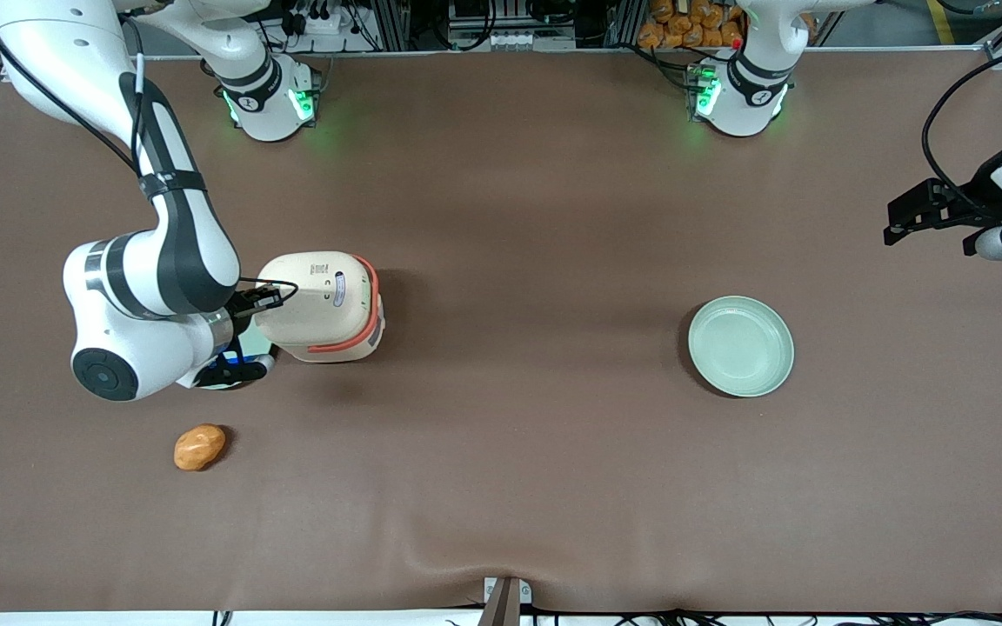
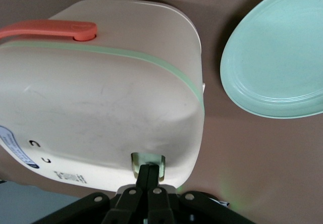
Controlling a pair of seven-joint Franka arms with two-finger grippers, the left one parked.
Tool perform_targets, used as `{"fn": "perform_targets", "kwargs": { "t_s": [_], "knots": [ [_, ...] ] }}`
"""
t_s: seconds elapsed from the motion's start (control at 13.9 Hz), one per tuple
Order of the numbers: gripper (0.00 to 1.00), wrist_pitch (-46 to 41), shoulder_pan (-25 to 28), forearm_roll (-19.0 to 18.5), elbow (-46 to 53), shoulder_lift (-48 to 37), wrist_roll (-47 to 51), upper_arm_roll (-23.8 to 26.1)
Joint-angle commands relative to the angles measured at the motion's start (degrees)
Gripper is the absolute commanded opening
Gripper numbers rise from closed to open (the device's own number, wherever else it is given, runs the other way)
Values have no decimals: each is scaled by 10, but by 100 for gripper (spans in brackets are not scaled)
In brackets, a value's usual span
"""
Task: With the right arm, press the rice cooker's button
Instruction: 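Press the lid-release button with the right gripper fingertips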
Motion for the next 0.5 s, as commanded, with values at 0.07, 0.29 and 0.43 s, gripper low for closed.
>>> {"fn": "perform_targets", "kwargs": {
  "t_s": [0.07, 0.29, 0.43],
  "knots": [
    [5, -25, 4, 0, 54, 10, 1, -5],
    [14, -83, 4, -2, 124, 8, 3, -4],
    [23, -88, 4, -1, 137, -10, 6, -6]
  ]
}}
